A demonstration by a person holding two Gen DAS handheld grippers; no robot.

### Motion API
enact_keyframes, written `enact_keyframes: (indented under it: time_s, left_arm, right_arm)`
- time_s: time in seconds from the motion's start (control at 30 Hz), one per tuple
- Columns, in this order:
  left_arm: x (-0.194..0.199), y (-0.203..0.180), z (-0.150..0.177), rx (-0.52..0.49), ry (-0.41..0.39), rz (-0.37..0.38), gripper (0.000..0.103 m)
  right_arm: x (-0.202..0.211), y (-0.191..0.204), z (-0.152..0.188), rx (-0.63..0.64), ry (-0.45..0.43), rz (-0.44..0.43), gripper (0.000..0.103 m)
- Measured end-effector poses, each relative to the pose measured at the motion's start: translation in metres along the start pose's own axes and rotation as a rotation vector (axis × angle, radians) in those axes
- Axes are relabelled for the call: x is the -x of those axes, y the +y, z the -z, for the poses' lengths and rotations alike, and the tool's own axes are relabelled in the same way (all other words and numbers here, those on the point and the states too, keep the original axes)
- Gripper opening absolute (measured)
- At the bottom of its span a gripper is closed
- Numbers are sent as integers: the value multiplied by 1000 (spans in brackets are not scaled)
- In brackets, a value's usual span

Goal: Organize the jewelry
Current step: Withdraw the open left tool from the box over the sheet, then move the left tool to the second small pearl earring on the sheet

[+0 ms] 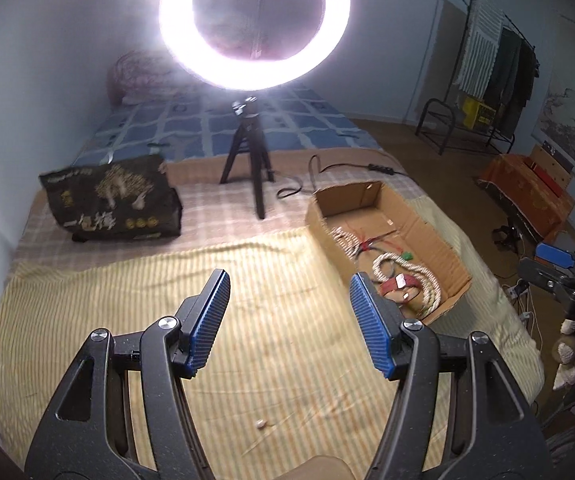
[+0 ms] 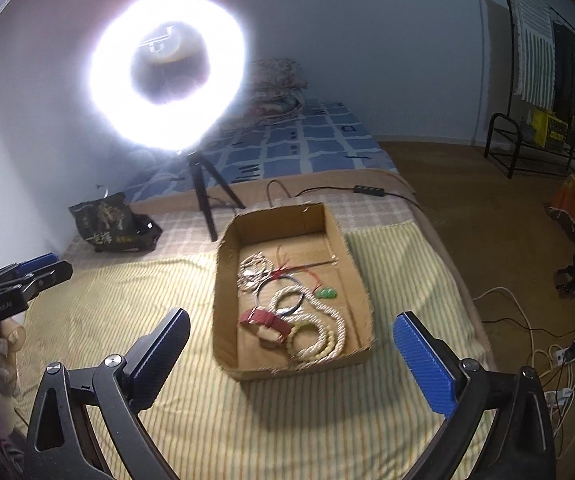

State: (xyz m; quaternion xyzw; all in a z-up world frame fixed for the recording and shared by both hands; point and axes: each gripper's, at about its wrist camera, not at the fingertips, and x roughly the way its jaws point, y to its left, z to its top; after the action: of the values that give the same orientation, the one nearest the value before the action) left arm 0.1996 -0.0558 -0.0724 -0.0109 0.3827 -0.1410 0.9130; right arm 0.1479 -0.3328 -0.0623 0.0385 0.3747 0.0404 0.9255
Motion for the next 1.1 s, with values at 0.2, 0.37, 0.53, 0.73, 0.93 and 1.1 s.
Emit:
enact_keyframes:
  time_s: [0.2,0.37,0.53,0.73,0.93,1.1]
  left_arm:
    - [-8,50,26,88,66,-8,64]
    - [-27,74,55,139,138,6,48]
    - [-44,60,83,73,219,48,40]
    - [-61,39,121,28,313,72,30]
    - [-70,30,141,-18,348,48,30]
    - [-75,24,143,-39,353,32,30]
  right_arm:
    - [-3,22,9,71,20,-1,103]
    - [-9,30,9,78,27,-9,103]
    - [-11,33,6,72,27,-16,103]
    - [-14,33,7,78,43,-23,103]
    - [-14,34,9,82,52,-31,103]
    - [-13,36,10,87,54,-36,103]
